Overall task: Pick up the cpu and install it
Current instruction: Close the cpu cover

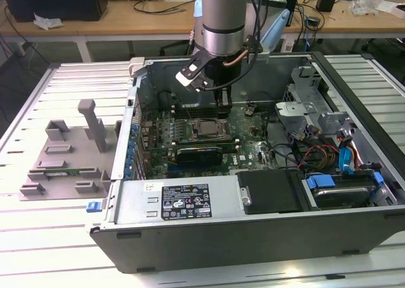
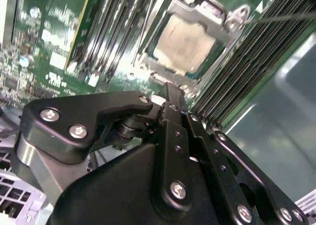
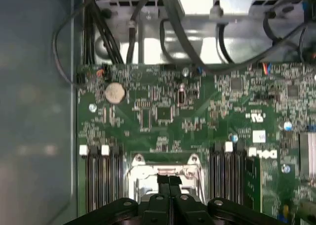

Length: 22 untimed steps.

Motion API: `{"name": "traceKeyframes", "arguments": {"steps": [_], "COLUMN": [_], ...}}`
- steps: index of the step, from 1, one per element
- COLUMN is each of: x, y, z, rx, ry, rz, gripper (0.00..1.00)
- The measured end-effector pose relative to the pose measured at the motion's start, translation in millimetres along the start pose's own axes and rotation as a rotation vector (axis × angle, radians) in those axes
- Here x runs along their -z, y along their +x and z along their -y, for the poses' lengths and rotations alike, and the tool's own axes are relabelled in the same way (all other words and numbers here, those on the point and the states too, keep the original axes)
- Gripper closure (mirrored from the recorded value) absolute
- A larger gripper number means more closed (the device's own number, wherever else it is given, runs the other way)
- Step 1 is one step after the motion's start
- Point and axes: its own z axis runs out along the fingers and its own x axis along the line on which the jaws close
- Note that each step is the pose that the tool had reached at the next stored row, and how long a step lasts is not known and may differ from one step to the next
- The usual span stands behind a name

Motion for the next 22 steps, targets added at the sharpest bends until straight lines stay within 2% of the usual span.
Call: {"name": "traceKeyframes", "arguments": {"steps": [10, 14, 17, 22], "x": [-8.1, -17.2, -25.7, -27.6], "y": [-4.1, -4.3, -3.6, -3.3], "z": [23.4, 31.5, 32.3, 31.5], "rx": [0.000, 0.000, 0.000, 0.000], "ry": [0.0000, 0.0000, 0.0023, 0.0027], "rz": [0.0000, 0.0001, 0.0000, -0.0003], "gripper": [0.89, 0.89, 0.89, 0.89]}}
